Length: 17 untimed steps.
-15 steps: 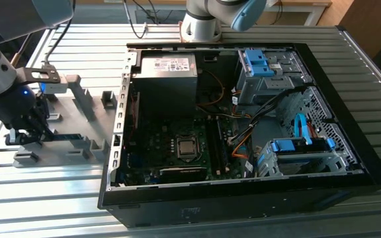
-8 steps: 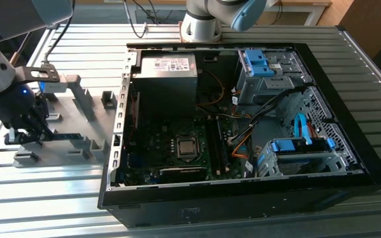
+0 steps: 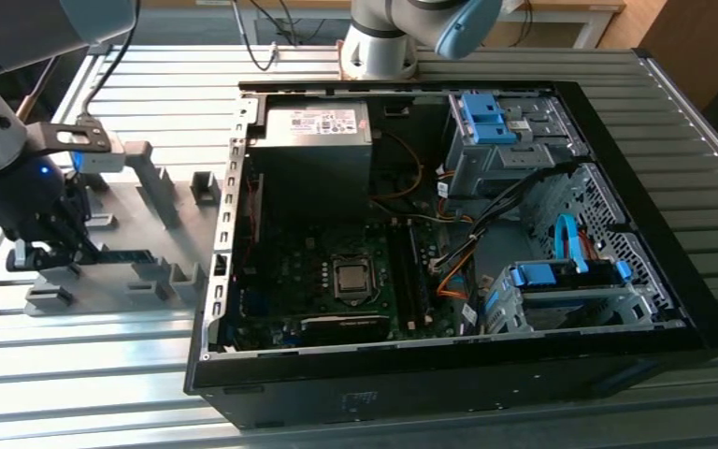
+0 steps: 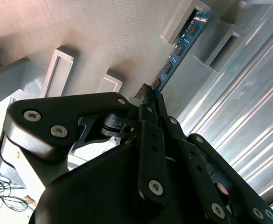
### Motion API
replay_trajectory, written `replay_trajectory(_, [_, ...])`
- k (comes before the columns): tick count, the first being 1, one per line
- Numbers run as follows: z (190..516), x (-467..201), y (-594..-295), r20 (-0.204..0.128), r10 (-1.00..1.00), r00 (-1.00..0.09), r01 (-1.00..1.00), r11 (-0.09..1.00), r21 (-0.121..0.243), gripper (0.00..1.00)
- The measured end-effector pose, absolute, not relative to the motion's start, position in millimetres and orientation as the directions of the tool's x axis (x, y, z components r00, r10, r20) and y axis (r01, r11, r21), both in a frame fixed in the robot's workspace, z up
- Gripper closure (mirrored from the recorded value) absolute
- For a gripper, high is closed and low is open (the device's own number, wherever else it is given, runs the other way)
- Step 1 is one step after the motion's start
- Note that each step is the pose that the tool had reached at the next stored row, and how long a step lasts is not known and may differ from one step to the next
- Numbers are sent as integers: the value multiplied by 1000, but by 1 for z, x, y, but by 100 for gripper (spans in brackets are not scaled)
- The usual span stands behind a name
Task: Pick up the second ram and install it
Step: 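Pick up the second ram and move it above second insertion slot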
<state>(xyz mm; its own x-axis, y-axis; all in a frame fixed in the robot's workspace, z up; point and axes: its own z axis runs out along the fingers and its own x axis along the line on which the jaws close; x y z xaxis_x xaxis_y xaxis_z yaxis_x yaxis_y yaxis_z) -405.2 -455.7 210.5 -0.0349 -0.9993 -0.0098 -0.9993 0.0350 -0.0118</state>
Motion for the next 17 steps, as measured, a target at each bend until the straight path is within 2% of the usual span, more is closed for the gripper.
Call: replay_trajectory(17, [227,-405,-456,-10,-999,-35,-999,35,-12,86])
